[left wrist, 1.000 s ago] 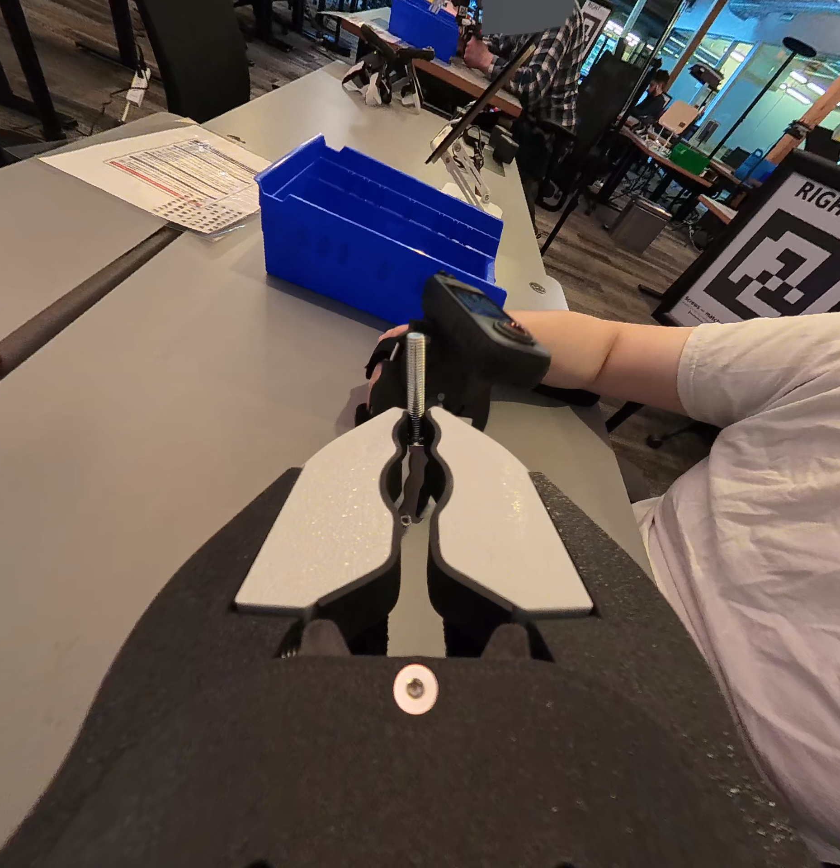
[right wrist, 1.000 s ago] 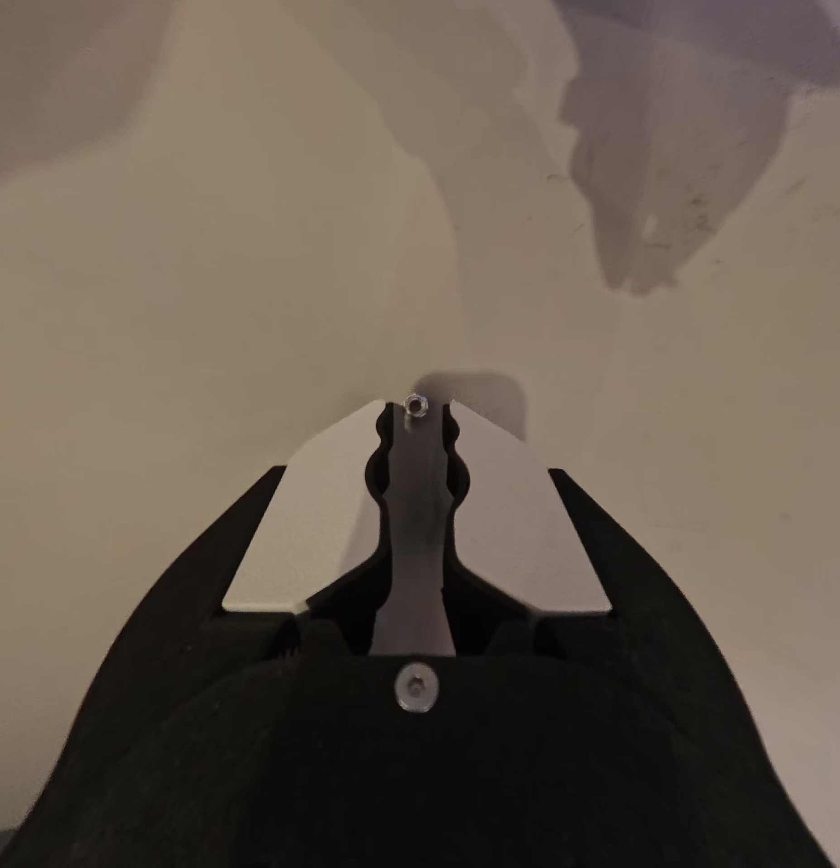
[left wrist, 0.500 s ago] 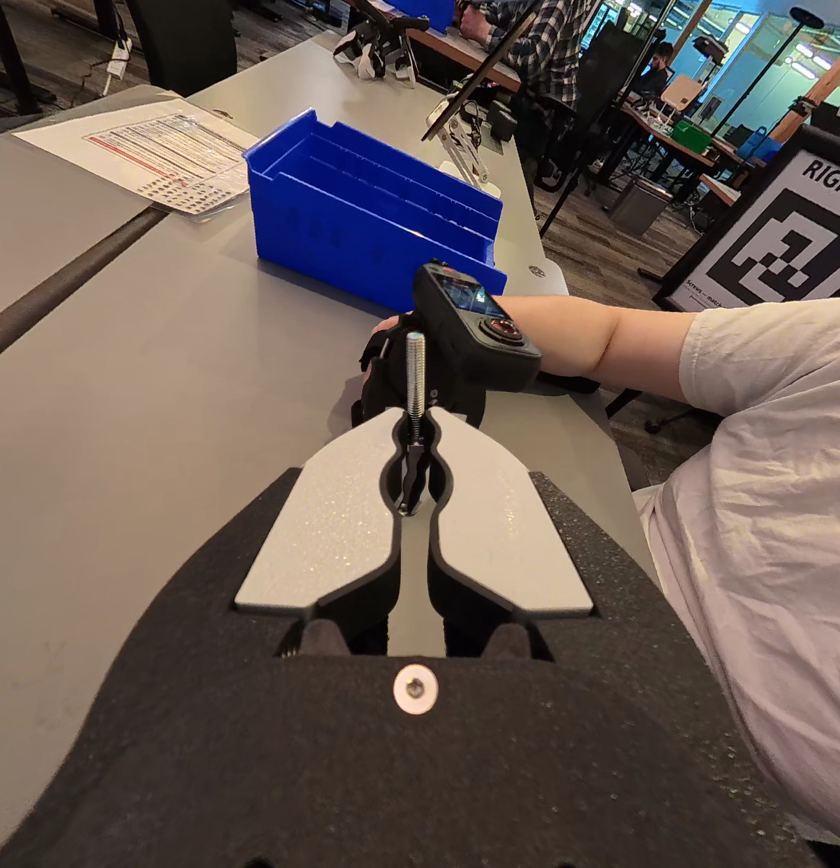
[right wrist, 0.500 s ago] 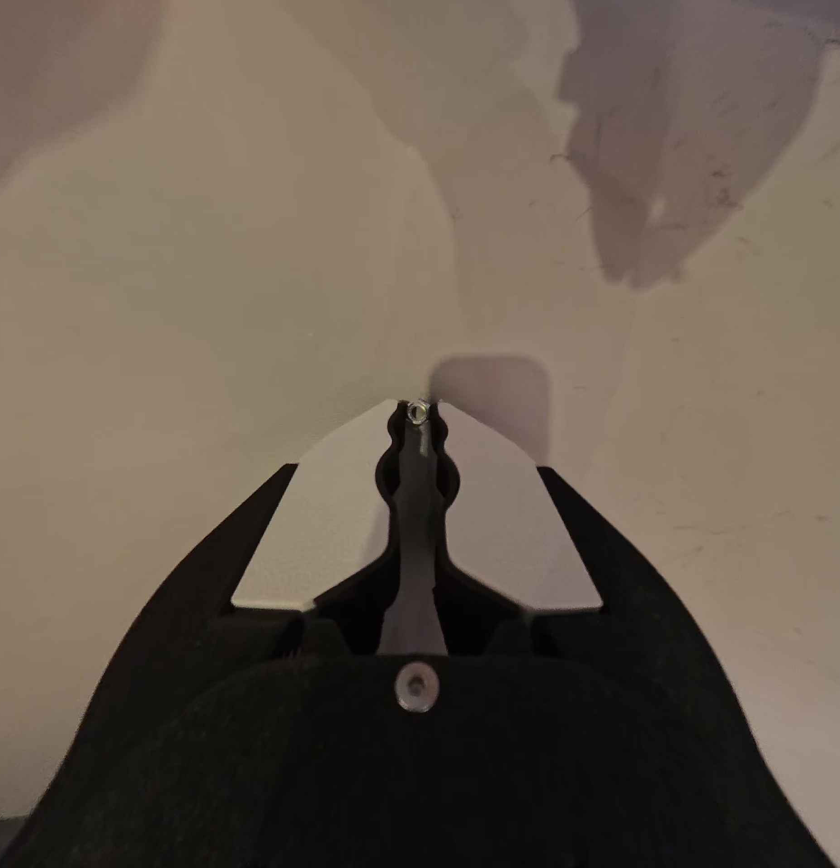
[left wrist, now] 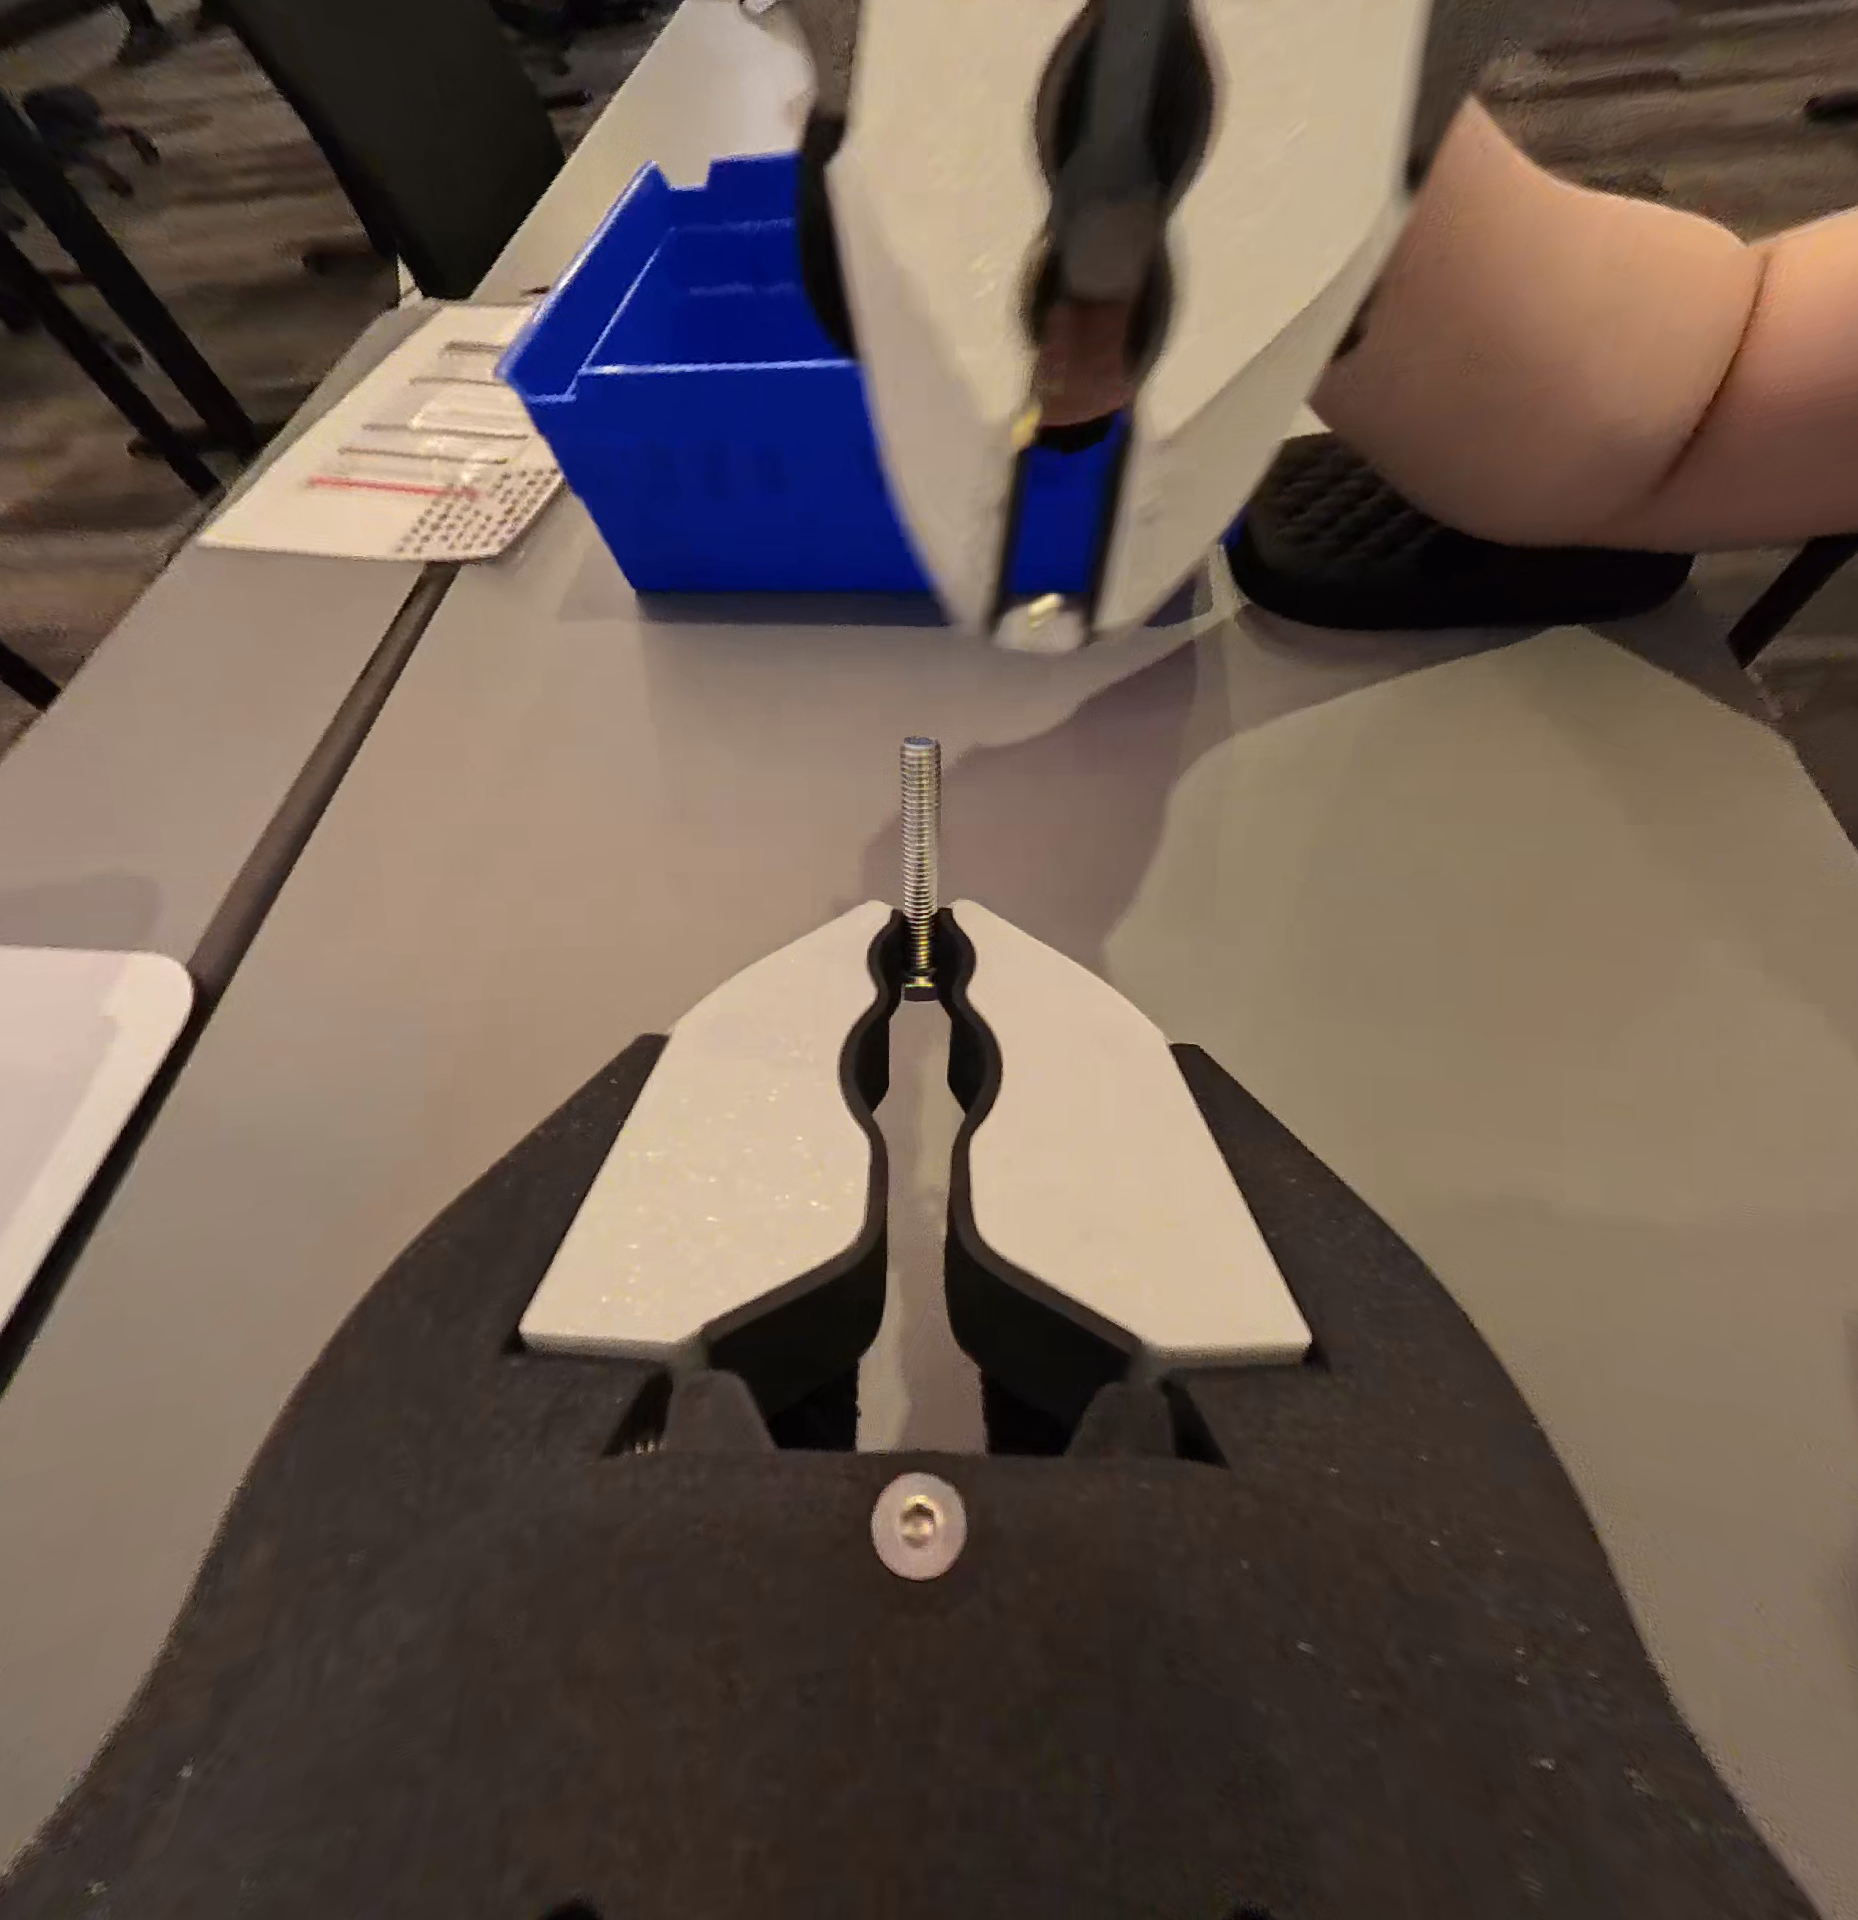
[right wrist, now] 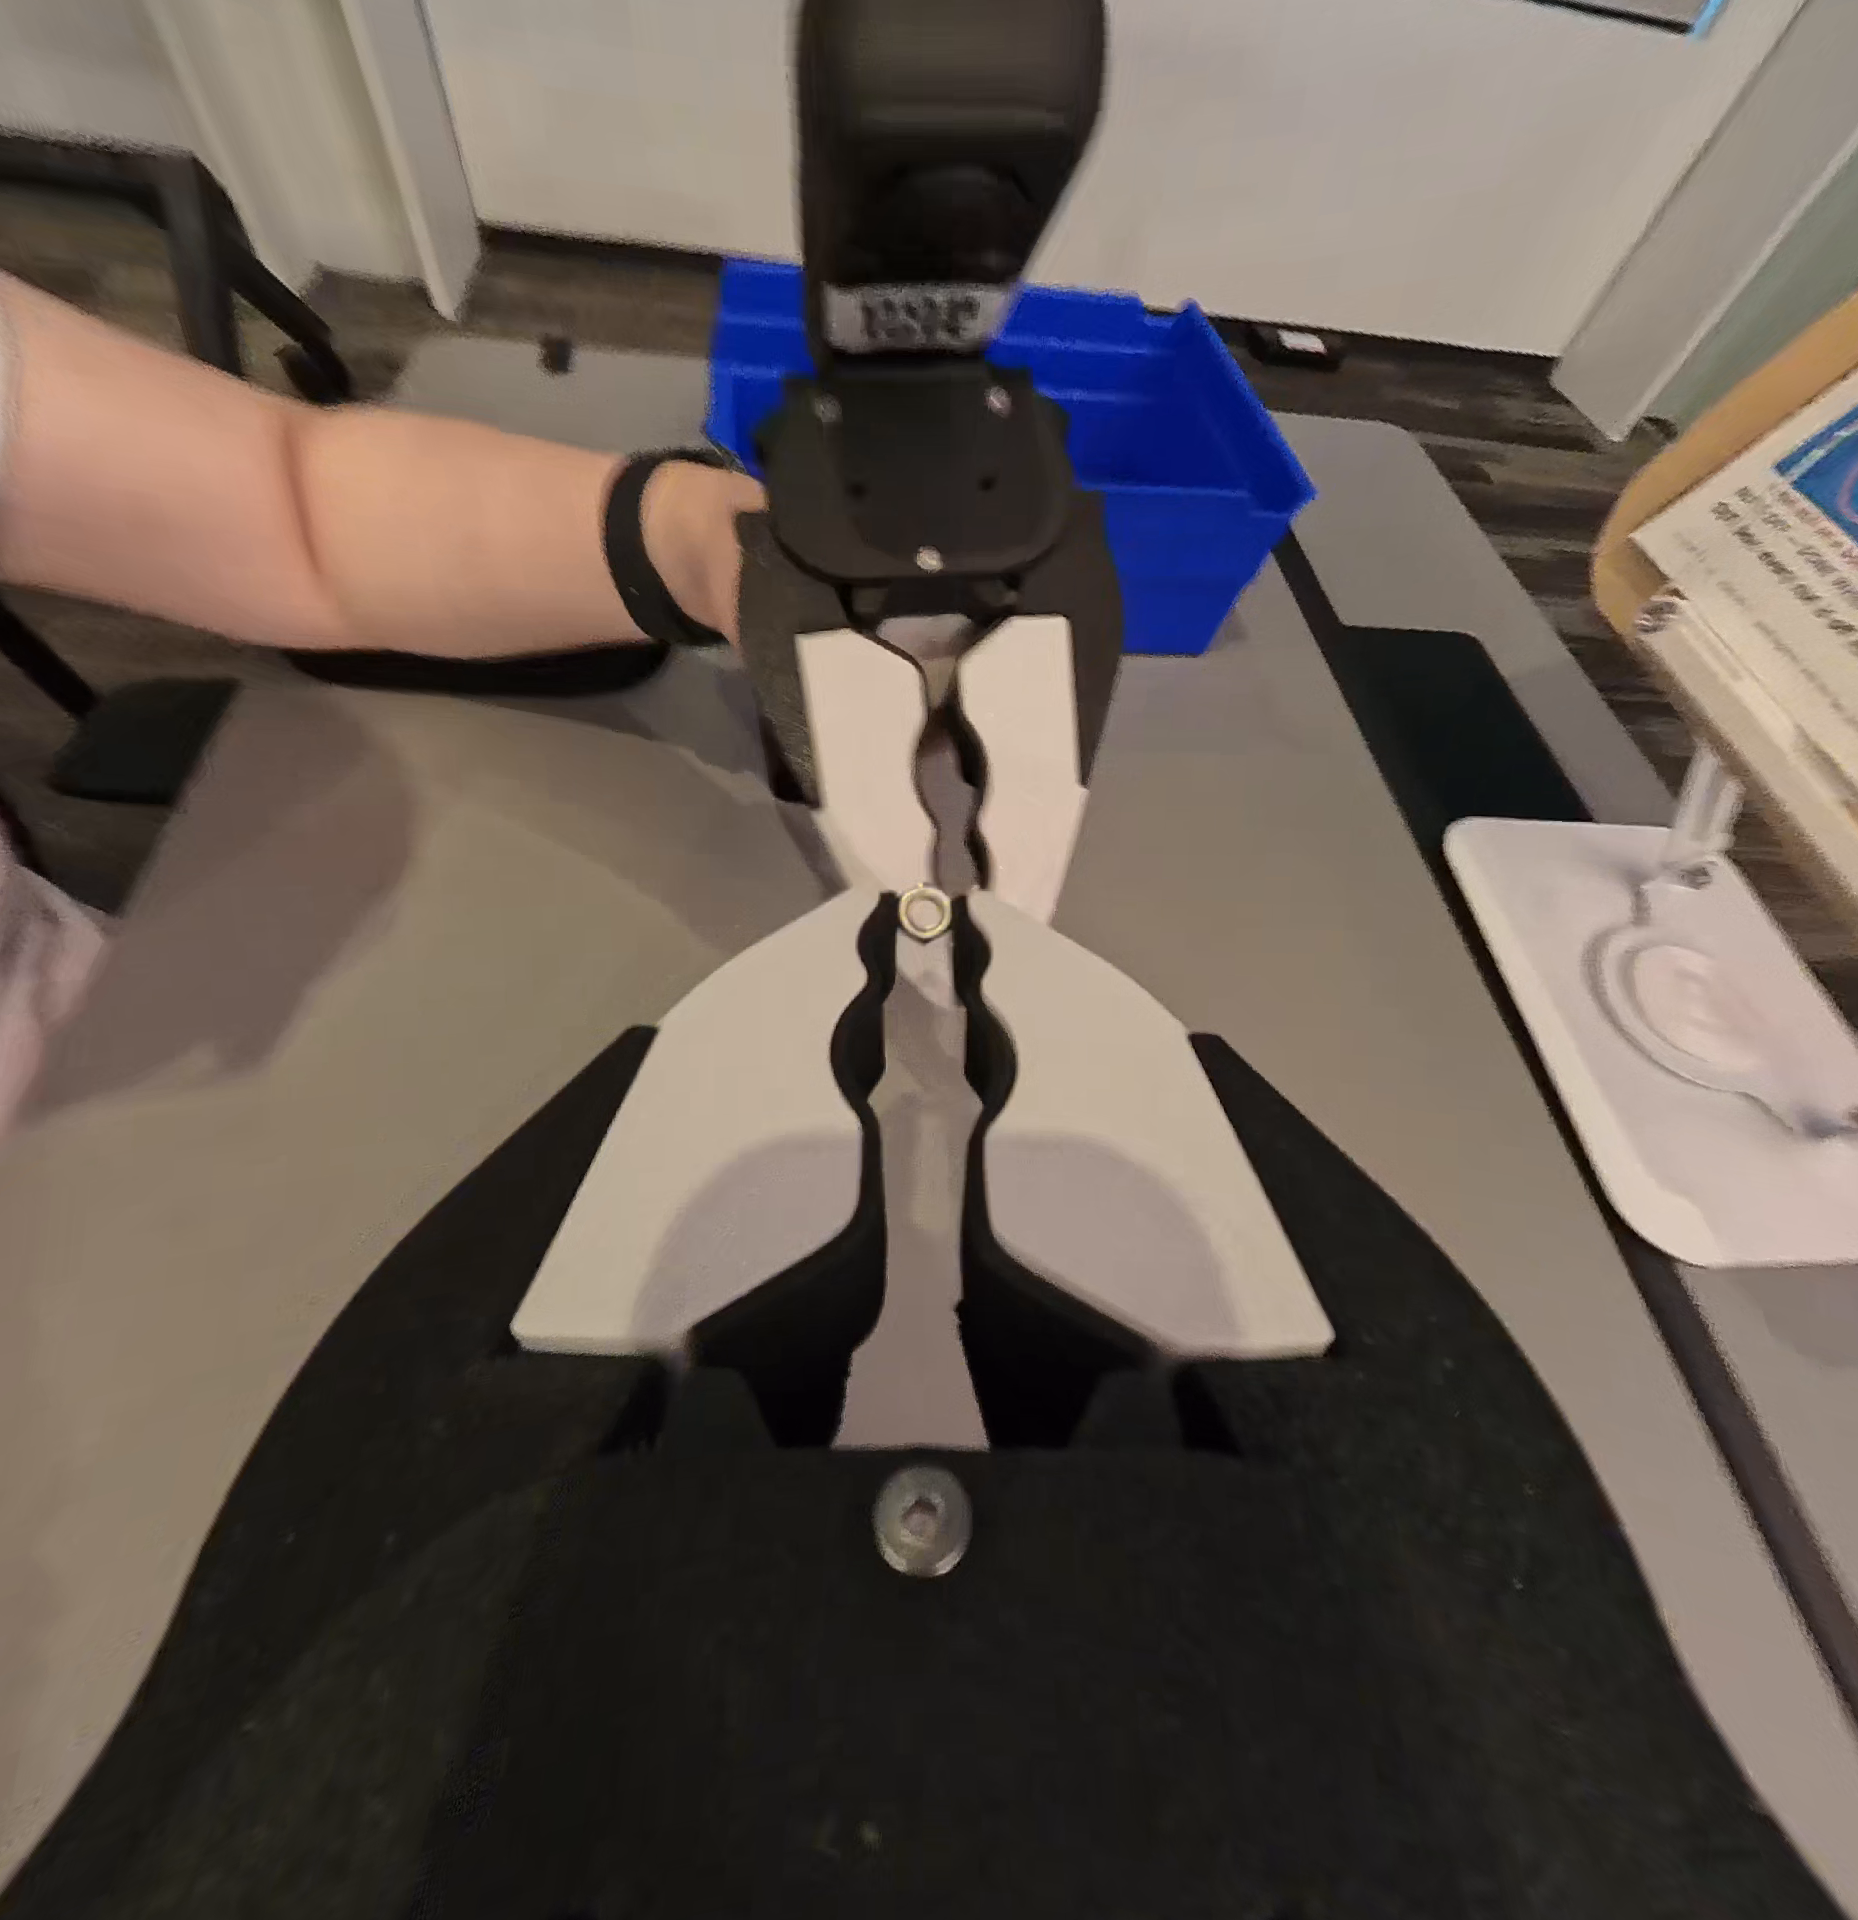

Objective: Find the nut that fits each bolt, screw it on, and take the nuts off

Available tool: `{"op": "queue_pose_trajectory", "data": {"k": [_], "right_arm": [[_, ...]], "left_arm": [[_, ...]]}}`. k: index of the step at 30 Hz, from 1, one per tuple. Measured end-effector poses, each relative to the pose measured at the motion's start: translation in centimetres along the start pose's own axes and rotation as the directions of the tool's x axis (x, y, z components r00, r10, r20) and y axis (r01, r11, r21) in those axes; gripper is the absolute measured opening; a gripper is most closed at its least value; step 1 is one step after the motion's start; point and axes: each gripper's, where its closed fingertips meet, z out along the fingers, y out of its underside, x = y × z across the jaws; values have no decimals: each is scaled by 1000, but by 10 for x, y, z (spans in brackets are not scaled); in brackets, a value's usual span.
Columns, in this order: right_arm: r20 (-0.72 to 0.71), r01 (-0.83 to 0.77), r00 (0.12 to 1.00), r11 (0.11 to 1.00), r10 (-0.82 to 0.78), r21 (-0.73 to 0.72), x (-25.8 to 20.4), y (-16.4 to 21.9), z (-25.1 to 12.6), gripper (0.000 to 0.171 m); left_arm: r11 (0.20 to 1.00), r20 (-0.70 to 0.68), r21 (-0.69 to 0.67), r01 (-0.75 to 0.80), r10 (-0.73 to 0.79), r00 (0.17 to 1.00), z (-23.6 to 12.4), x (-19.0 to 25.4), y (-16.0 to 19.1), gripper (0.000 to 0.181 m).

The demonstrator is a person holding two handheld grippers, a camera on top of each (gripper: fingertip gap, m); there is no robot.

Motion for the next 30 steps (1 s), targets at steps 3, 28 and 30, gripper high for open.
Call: {"op": "queue_pose_trajectory", "data": {"k": [3, 28, 30], "right_arm": [[-55, 89, 994, 991, -95, -95, 4, 11, 3, 10], [-64, -129, 991, 976, 120, -175, 2, 25, 11, 10], [-111, -237, 969, 959, 221, -157, 9, 27, 13, 10]], "left_arm": [[998, -2, -5, -64, 64, 998, 1, 7, -4, 4], [979, 64, -177, -98, 111, 992, 5, 5, 10, 4], [976, 109, -204, -77, 101, 989, 5, -1, 13, 4]]}}
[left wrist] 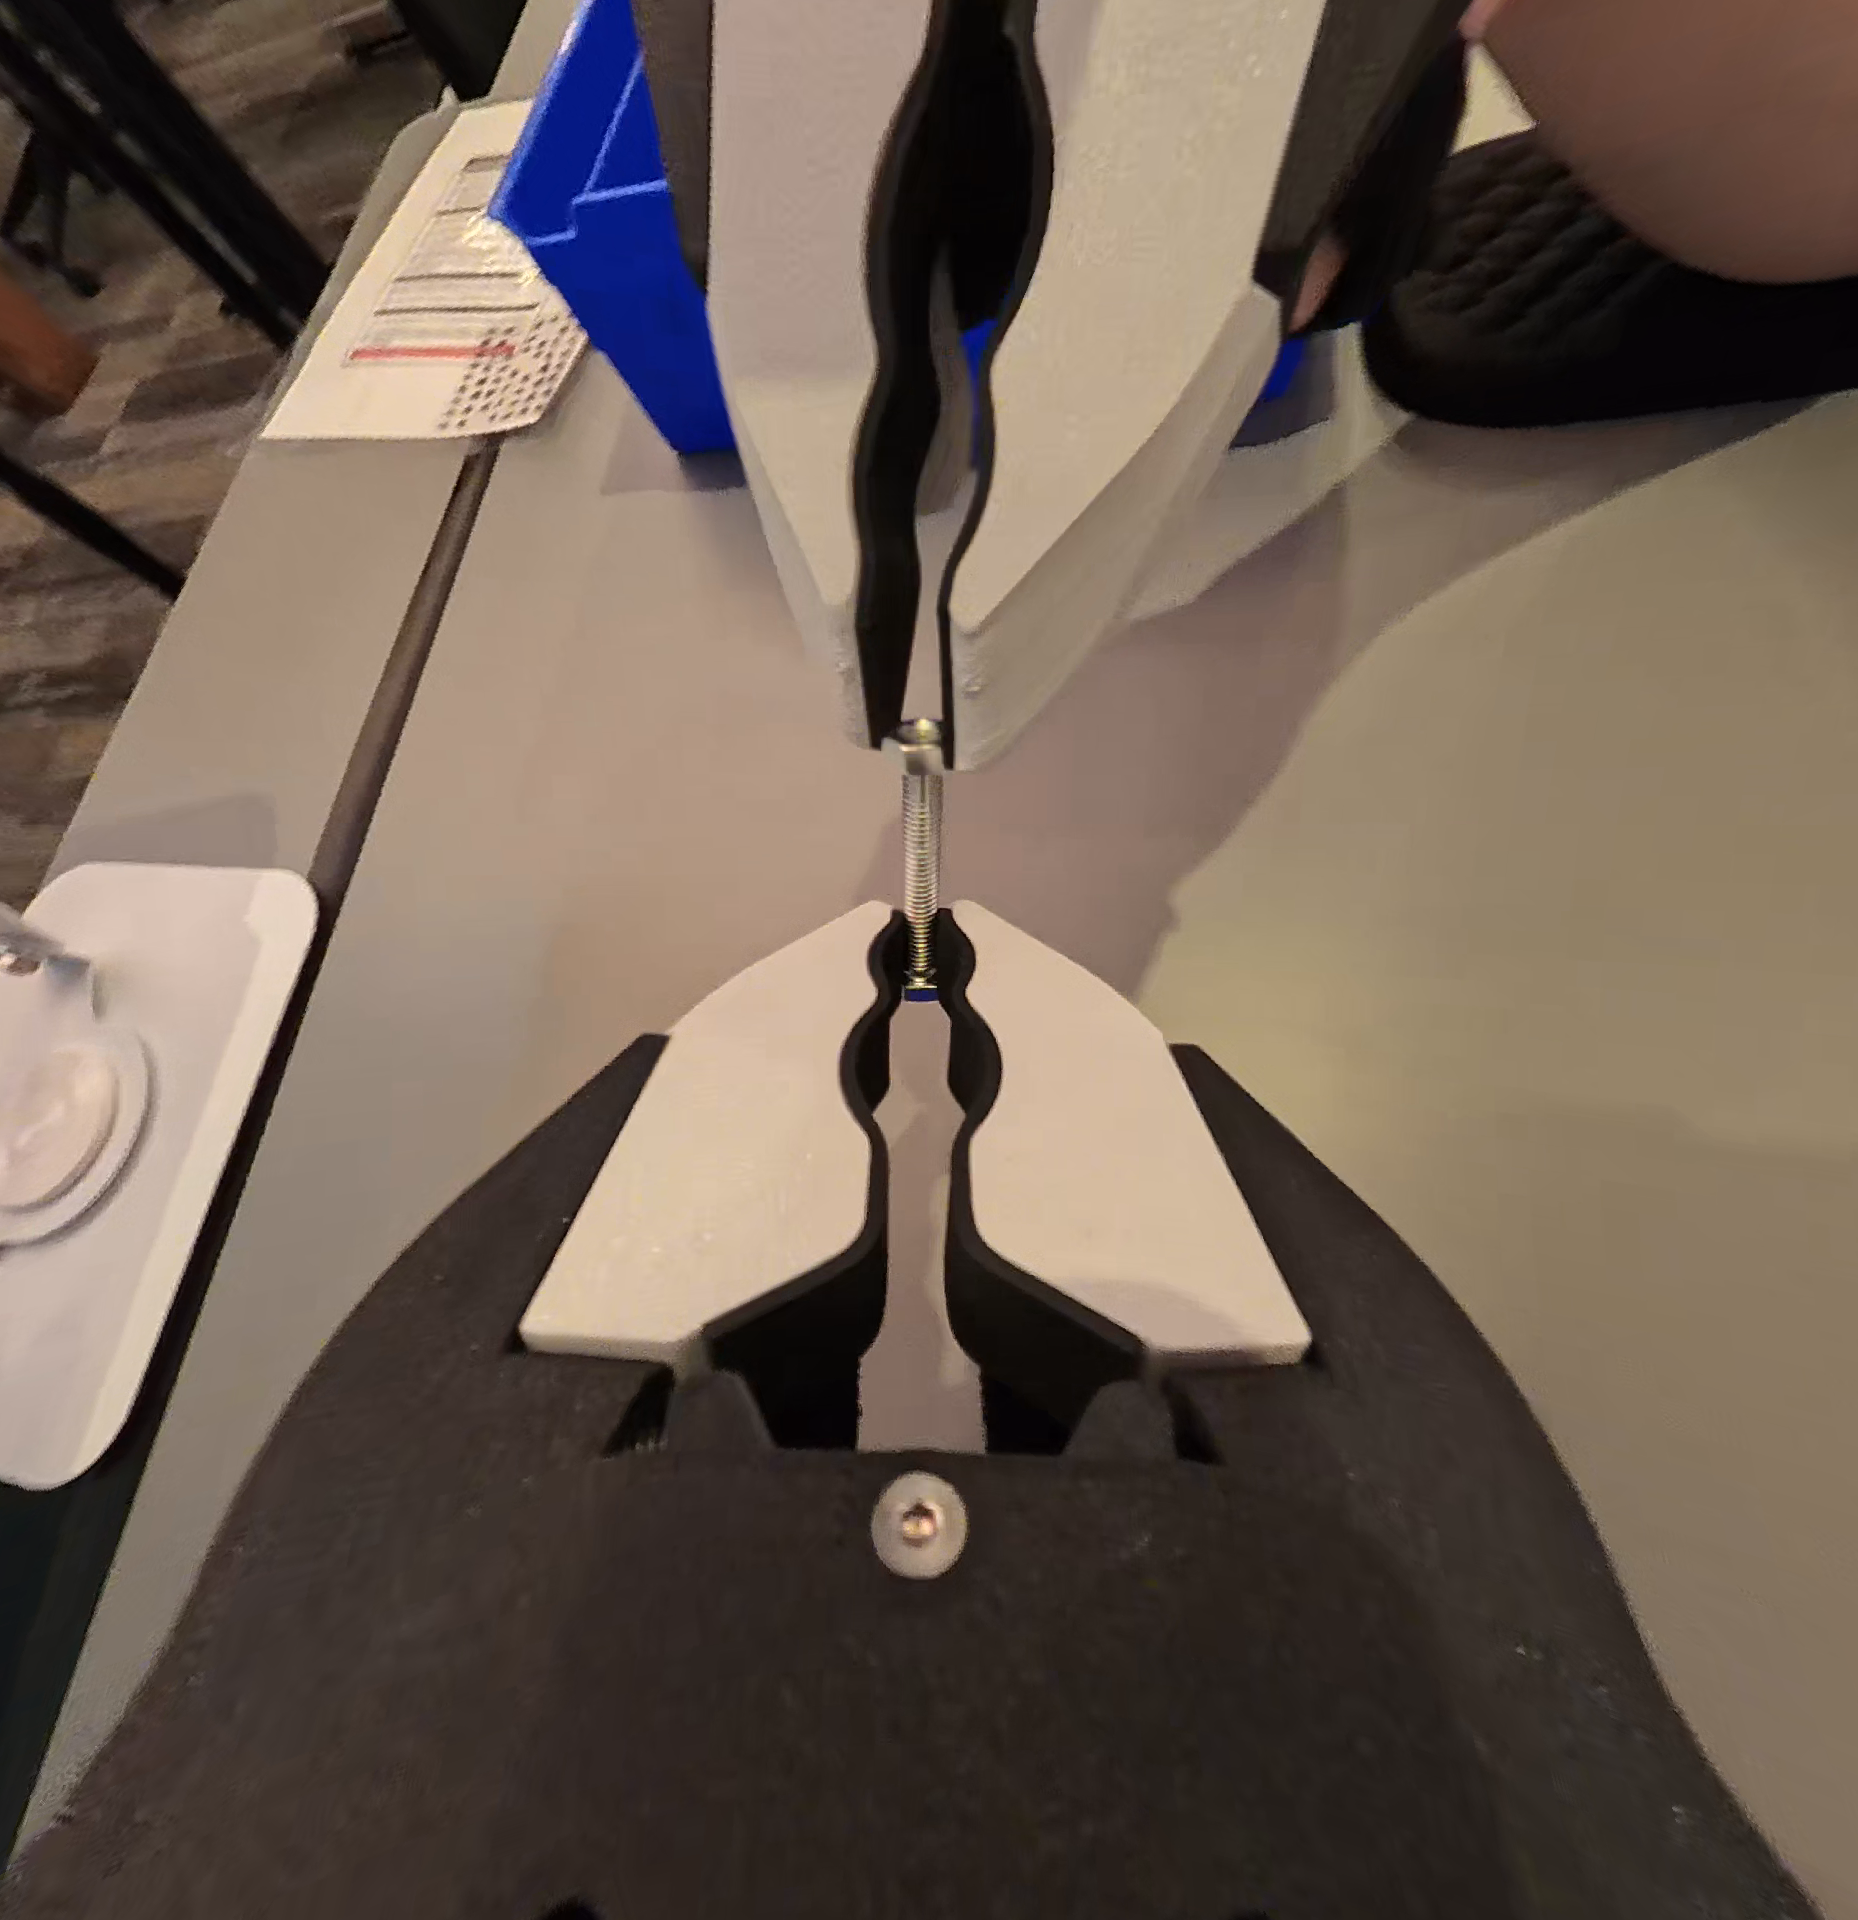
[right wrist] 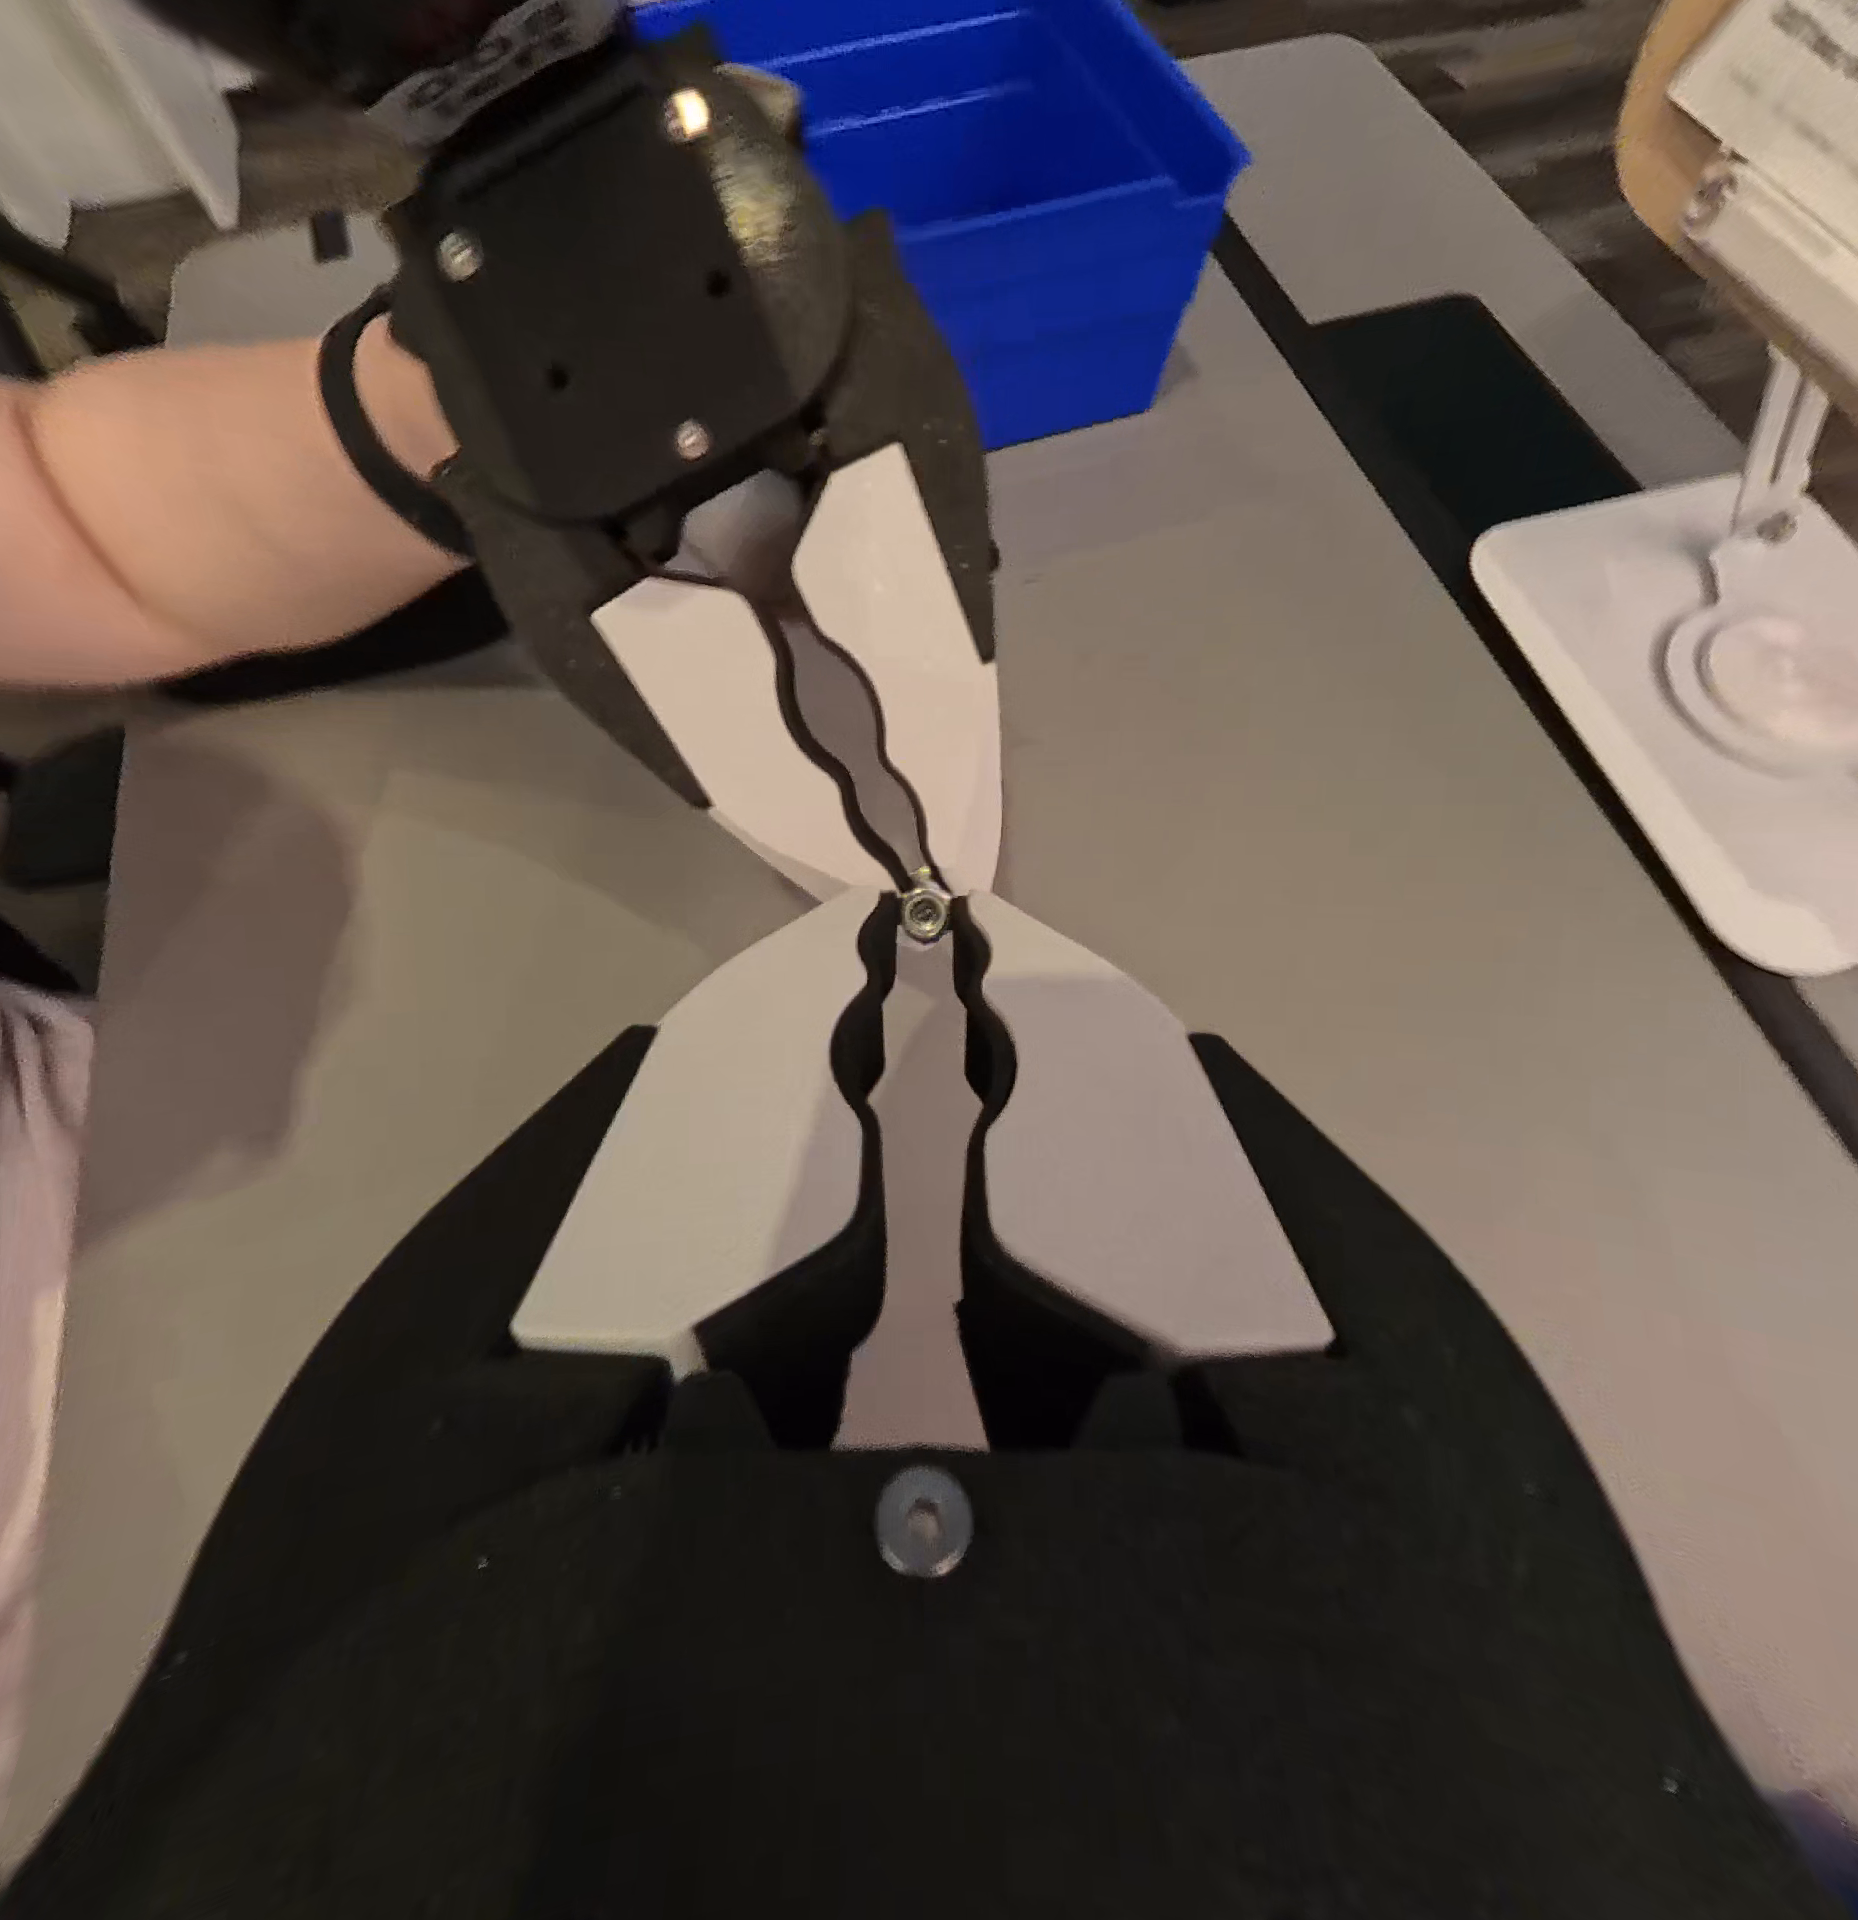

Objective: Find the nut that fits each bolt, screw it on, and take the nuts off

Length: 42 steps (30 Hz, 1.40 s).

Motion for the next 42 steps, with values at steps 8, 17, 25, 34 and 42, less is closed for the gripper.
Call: {"op": "queue_pose_trajectory", "data": {"k": [8, 17, 25, 34, 42], "right_arm": [[-13, -112, 994, 993, 113, 33, 6, 0, 3, 10], [-69, 109, 993, 976, -98, 188, 1, -32, -21, 32], [74, 267, 940, 853, -333, 448, -42, -55, -40, 29], [189, 205, 912, 803, -365, 560, -60, -63, -56, 19], [255, 156, 903, 817, -346, 555, -63, -59, -52, 14]], "left_arm": [[999, 58, -39, 7, -5, 998, 0, -7, 3, 4], [987, -31, 149, 54, -50, 998, -17, -4, -21, 5], [919, -207, 392, 51, 34, 978, -42, 27, -59, 4], [882, -293, 464, 81, 67, 954, -52, 44, -73, 4], [883, -302, 464, 74, 79, 950, -53, 49, -75, 4]]}}
